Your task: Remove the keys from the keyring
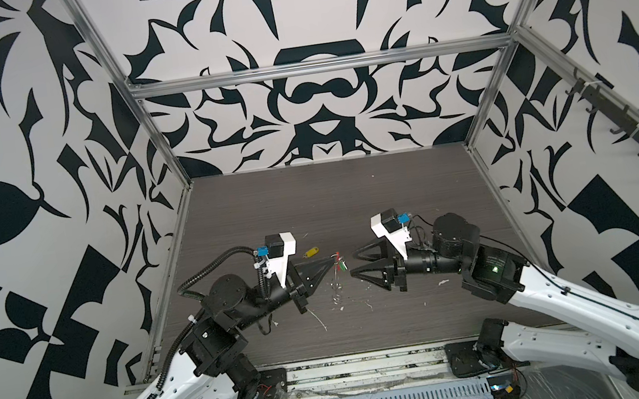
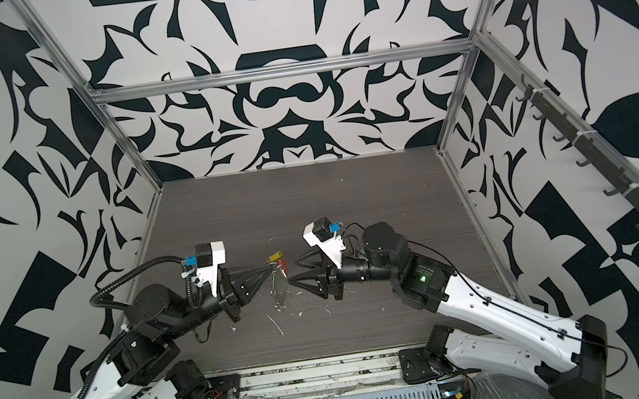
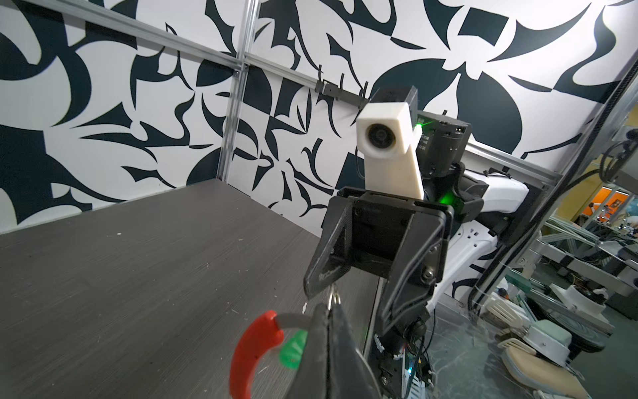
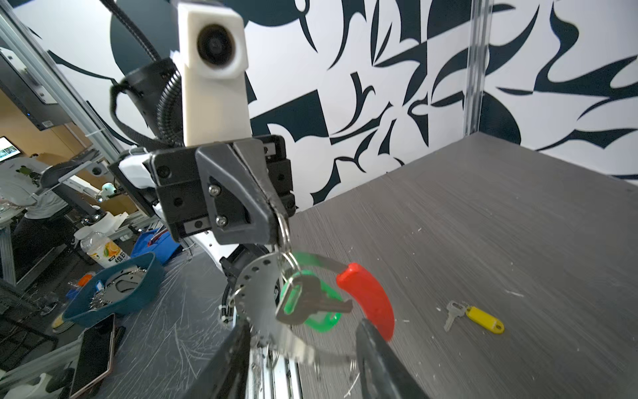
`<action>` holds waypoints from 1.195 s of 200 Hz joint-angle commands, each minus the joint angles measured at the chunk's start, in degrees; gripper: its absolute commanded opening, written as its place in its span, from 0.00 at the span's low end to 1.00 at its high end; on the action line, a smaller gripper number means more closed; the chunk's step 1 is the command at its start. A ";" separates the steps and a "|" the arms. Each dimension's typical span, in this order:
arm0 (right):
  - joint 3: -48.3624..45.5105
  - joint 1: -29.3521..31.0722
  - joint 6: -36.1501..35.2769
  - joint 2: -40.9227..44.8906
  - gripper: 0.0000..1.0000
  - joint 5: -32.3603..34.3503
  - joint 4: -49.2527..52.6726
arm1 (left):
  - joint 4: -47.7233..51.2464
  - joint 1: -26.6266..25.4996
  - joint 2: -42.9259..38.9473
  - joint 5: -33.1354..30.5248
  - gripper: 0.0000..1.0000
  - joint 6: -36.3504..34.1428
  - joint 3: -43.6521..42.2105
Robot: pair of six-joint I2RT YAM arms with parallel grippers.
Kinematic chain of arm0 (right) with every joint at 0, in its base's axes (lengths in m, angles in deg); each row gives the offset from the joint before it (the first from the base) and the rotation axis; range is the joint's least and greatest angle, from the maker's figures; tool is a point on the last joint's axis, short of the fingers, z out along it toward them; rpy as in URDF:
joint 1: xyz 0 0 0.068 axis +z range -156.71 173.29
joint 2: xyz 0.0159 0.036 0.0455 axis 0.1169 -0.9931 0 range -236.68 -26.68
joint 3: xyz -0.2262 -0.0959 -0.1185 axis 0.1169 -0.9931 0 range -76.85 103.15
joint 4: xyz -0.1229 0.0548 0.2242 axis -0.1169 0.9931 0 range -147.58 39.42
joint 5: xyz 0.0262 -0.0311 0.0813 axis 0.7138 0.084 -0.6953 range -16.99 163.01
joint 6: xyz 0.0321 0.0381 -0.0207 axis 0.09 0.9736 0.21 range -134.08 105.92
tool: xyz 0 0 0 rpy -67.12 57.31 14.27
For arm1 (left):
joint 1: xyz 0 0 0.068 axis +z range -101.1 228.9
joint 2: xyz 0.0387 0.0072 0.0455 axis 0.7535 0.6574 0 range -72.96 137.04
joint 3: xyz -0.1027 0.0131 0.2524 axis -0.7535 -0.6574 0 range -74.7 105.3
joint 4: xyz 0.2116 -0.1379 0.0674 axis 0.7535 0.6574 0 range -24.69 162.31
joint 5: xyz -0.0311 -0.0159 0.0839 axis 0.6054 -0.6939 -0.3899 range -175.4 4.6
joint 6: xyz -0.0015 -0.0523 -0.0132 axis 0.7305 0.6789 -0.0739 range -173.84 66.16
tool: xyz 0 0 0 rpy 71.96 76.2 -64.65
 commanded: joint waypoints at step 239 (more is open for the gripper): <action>3.08 9.14 -6.94 -4.42 0.00 13.55 -1.75 | -10.47 -0.08 -1.80 -3.35 0.00 1.73 -2.59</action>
